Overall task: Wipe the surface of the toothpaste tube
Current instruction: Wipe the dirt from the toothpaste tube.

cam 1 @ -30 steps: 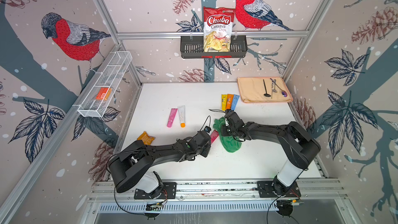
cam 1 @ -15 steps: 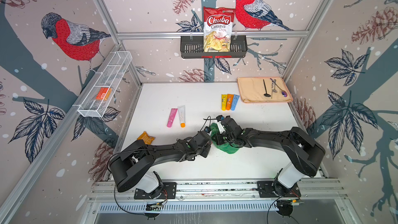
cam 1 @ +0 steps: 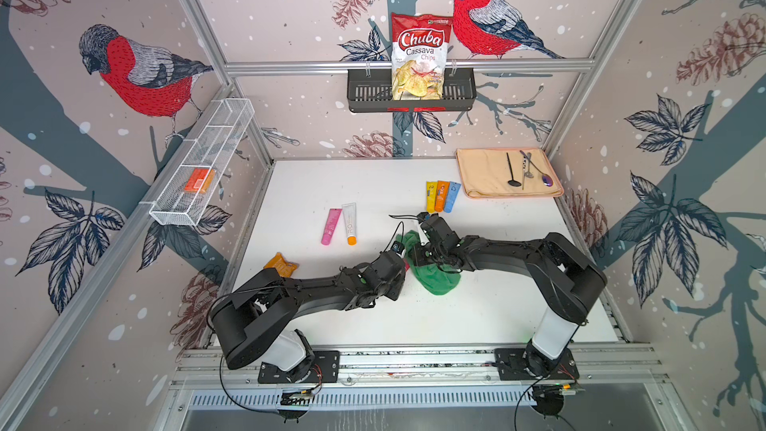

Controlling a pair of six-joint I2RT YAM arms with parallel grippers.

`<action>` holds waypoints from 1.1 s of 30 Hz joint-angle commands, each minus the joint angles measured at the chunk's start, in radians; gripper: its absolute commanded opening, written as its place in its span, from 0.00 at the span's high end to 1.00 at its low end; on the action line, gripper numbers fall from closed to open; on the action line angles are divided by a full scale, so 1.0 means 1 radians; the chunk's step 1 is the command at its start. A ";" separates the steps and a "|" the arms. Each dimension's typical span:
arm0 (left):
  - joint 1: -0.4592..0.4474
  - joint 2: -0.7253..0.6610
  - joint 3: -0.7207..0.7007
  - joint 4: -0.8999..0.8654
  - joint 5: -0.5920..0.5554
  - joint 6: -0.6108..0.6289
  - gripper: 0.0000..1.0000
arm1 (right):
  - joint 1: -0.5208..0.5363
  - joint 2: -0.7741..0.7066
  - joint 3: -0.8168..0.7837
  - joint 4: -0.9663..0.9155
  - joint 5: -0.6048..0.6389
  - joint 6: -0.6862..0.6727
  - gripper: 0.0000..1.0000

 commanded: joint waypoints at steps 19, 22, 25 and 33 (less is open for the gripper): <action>-0.001 -0.005 0.000 0.031 0.044 0.015 0.79 | 0.068 -0.182 -0.134 0.102 -0.347 -0.017 0.90; -0.001 -0.006 -0.002 0.031 0.043 0.014 0.79 | 0.079 -0.173 -0.137 0.128 -0.376 -0.008 0.90; -0.002 -0.008 -0.002 0.031 0.042 0.013 0.79 | 0.080 -0.136 -0.134 0.138 -0.369 -0.006 0.90; -0.001 -0.010 -0.005 0.033 0.047 0.016 0.80 | 0.042 -0.014 -0.046 -0.053 -0.093 -0.026 0.90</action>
